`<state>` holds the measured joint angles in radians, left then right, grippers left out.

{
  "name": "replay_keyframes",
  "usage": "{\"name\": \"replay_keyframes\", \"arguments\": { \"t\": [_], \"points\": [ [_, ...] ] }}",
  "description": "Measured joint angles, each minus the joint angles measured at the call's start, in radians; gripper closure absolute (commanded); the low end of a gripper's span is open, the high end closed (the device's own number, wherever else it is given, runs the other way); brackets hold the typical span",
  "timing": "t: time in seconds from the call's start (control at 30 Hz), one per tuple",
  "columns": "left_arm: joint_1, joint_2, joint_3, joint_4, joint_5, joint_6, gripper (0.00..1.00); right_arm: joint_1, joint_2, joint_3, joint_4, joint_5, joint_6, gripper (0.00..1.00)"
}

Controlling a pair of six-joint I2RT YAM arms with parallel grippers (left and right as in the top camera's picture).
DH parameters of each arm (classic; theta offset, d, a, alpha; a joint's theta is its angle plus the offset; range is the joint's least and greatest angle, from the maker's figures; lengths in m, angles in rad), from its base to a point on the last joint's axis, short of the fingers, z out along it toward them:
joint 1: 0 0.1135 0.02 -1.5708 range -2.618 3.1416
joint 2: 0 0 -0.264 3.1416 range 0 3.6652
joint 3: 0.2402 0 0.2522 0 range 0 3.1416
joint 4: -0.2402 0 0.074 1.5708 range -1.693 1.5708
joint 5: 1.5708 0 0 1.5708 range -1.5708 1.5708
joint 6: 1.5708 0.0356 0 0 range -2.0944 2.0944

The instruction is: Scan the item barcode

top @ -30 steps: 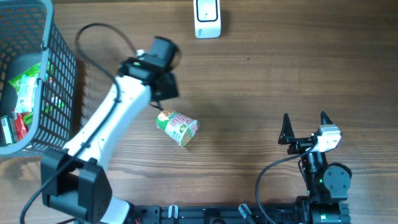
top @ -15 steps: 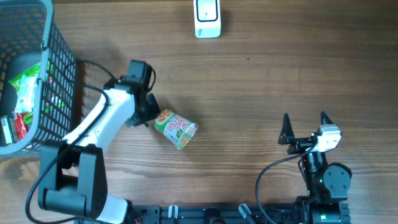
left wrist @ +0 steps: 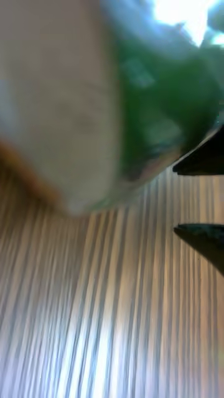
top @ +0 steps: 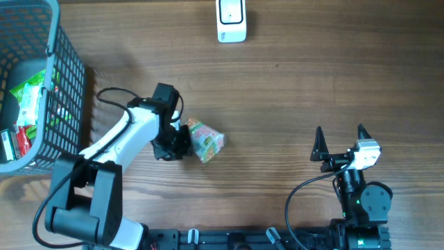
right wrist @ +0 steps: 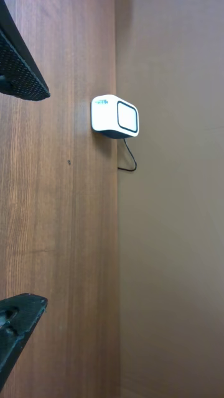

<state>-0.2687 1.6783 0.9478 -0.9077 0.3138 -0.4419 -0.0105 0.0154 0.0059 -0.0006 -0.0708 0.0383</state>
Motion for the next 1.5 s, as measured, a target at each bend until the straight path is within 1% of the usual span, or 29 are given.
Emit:
{"name": "replay_keyframes", "arguments": {
  "t": [0.1,0.17,0.3,0.5,0.7,0.87,0.97,1.07,1.17,1.27,1.3,1.33,1.4,1.5],
  "points": [
    [-0.021,0.0,0.0,0.027,0.069,0.003,0.68,0.0,0.0,0.0,0.0,0.0,0.0,0.0],
    [-0.03,0.0,0.0,0.056,0.106,0.003,0.66,0.0,0.0,0.0,0.0,0.0,0.0,0.0],
    [-0.058,0.0,0.0,0.149,0.129,-0.018,0.6,0.0,0.0,0.0,0.0,0.0,0.0,0.0],
    [-0.121,0.0,-0.022,0.371,0.117,-0.087,0.58,0.0,0.0,0.0,0.0,0.0,0.0,0.0],
    [-0.172,0.0,-0.034,0.523,0.099,-0.142,0.58,0.0,0.0,0.0,0.0,0.0,0.0,0.0],
    [-0.173,0.0,-0.035,0.588,0.055,-0.151,0.42,0.0,0.0,0.0,0.0,0.0,0.0,0.0],
    [-0.173,0.0,-0.035,0.61,0.021,-0.112,0.32,0.0,0.0,0.0,0.0,0.0,0.0,0.0],
    [-0.173,0.0,-0.028,0.599,-0.014,-0.066,0.28,0.0,0.0,0.0,0.0,0.0,0.0,0.0],
    [-0.173,0.0,0.004,0.568,-0.04,-0.021,0.22,0.0,0.0,0.0,0.0,0.0,0.0,0.0],
    [-0.173,-0.002,0.069,0.497,-0.06,0.036,0.07,0.0,0.0,0.0,0.0,0.0,0.0,0.0],
    [-0.173,-0.004,0.1,0.462,-0.069,0.058,0.02,0.0,0.0,0.0,0.0,0.0,0.0,0.0],
    [-0.173,-0.007,0.127,0.43,-0.08,0.079,0.0,0.0,0.0,0.0,0.0,0.0,0.0,0.0],
    [-0.173,-0.018,0.194,0.334,-0.122,0.122,0.0,0.0,0.0,0.0,0.0,0.0,0.0,0.0],
    [-0.173,-0.042,0.296,0.204,-0.23,0.164,0.0,0.0,0.0,0.0,0.0,0.0,0.0,0.0]
  ]
}}
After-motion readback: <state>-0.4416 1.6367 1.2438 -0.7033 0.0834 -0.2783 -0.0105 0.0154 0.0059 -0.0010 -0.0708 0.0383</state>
